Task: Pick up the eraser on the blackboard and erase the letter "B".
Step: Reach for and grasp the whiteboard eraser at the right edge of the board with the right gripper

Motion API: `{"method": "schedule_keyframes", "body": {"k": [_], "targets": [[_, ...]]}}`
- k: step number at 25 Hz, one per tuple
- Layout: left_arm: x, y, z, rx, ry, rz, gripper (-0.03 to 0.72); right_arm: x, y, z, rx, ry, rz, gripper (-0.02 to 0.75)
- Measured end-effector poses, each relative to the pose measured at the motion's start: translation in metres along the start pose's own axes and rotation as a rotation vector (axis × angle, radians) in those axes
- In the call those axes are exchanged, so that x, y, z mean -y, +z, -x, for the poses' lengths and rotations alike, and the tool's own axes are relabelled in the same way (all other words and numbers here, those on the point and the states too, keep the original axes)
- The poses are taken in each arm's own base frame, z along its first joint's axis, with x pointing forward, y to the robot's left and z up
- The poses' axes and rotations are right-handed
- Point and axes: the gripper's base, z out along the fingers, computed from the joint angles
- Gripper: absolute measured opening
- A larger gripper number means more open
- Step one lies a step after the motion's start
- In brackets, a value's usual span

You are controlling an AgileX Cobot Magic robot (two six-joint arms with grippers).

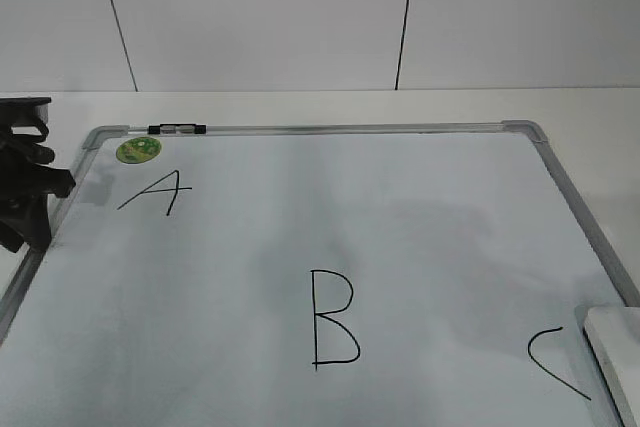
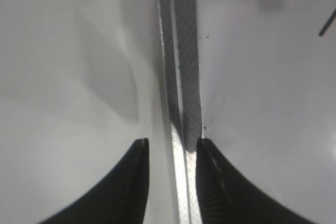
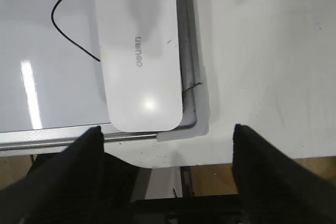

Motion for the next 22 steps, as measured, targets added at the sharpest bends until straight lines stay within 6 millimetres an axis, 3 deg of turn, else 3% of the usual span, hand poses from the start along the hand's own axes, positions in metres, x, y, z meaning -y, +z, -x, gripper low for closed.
{"method": "schedule_keyframes", "body": {"k": [6,12,18,22], "targets": [[-0.001,0.005,0.003,-0.01,-0.003,0.001,0.19,0.0,0.0,0.0,0.0,0.0,0.0,0.584],[-0.001,0.006,0.002,-0.014,-0.013,-0.008,0.029,0.0,0.0,0.0,0.0,0.0,0.0,0.584],[-0.001,0.006,0.002,-0.013,-0.028,-0.012,0.02,-0.001,0.007,0.004,-0.04,0.001,0.006,0.586],[-0.001,0.006,0.002,-0.013,-0.031,-0.012,0.019,-0.004,0.016,0.01,-0.087,-0.005,0.021,0.637]]}}
